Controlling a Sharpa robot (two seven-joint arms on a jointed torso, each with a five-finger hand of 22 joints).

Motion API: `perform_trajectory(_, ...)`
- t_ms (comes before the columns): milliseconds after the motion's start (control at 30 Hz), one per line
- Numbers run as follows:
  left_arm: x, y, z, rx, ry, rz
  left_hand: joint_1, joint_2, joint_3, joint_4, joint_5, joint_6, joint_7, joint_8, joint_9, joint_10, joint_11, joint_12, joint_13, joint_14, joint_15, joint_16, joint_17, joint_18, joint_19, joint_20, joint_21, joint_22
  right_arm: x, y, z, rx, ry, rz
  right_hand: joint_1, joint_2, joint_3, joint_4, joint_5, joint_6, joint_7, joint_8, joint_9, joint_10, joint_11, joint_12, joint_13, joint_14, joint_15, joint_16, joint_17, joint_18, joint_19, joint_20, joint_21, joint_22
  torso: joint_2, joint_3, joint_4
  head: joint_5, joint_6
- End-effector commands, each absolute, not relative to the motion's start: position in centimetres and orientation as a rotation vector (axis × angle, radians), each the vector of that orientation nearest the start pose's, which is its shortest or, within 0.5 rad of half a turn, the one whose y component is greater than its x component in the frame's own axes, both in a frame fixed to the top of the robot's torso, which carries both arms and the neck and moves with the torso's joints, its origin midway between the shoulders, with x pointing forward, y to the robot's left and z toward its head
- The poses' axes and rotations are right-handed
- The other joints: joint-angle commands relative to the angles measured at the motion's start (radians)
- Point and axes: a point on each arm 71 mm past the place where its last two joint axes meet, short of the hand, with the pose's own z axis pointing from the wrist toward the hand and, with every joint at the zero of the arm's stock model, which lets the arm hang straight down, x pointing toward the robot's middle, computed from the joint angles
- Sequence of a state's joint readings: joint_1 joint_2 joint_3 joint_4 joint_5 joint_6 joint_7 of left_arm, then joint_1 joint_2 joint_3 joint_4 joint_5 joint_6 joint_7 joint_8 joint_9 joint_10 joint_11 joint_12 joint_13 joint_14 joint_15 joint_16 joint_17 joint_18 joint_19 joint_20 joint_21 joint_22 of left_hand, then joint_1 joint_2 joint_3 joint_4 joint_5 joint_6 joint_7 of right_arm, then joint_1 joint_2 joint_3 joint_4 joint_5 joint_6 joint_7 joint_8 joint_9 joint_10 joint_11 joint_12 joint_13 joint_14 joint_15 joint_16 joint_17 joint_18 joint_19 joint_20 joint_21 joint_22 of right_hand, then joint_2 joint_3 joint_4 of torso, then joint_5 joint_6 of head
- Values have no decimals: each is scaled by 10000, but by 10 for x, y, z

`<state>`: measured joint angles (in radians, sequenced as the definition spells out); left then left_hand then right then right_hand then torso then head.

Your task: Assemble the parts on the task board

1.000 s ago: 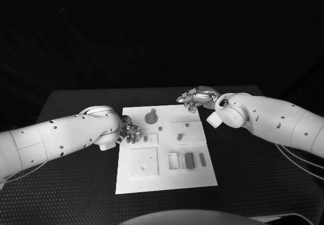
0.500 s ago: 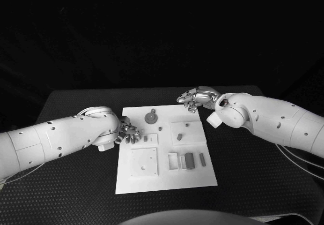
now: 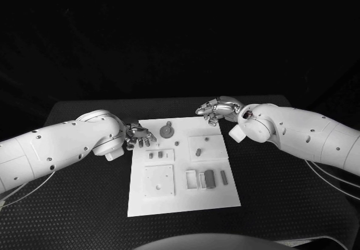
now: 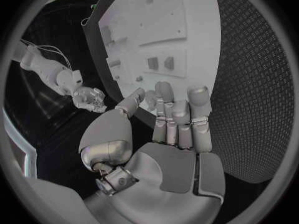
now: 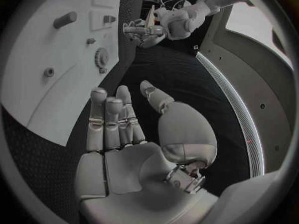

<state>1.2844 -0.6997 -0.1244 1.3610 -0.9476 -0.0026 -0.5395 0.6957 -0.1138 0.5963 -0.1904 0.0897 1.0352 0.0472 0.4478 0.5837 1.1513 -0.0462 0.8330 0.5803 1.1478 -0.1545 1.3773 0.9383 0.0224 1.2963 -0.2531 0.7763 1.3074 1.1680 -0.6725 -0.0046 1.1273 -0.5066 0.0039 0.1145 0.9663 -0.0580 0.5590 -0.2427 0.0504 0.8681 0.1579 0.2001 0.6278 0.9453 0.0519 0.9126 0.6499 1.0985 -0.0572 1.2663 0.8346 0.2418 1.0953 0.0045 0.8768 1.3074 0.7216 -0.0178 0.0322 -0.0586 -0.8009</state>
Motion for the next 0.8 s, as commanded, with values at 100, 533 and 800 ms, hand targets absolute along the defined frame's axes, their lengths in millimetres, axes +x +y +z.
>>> perform_trajectory(100, 514, 198, -205, -4752, 21206, -5622, 593, 3, 141, -284, 146, -653, 463, -425, -154, -476, 309, -487, -223, -387, 310, -506, -345, 823, -431, 285, -445, -132, 542, -223, -225, 7156, 18844, 12282, -93, 12, -29, 52, 37, -8, 53, -40, -11, -65, 5, 48, -16, -74, 11, -45, -17, 200, -32, -71, -39, 167, -8, 10, 9, -23, 49)
perform_trajectory(533, 510, 155, -183, 1547, 17275, -7869, 4203, -502, 415, -803, 14, -2017, 870, -1090, -681, -1681, 1539, -4211, -2454, -2759, 1683, -3516, -2458, 453, -2741, 1675, -3452, -1846, 542, -222, -225, 7147, 18840, 12303, -92, 13, -29, 51, 37, -10, 54, -40, -12, -68, 5, 48, -18, -74, 12, -44, -16, 200, -33, -71, -39, 167, -2, 5, 6, 24, 169)
perform_trajectory(800, 505, 131, -200, 4068, 16127, -7902, 4916, -518, 349, -751, -287, -1863, 625, -1262, -1020, -1939, 1494, -6088, -3392, -2452, 1731, -4048, -2825, 488, -2495, 1757, -3961, -2244, 543, -222, -226, 7161, 18814, 12281, -91, 15, -29, 51, 37, -11, 54, -40, -12, -69, 6, 48, -20, -75, 13, -44, -16, 200, -32, -71, -39, 167, 9, 11, -22, 19, 229)
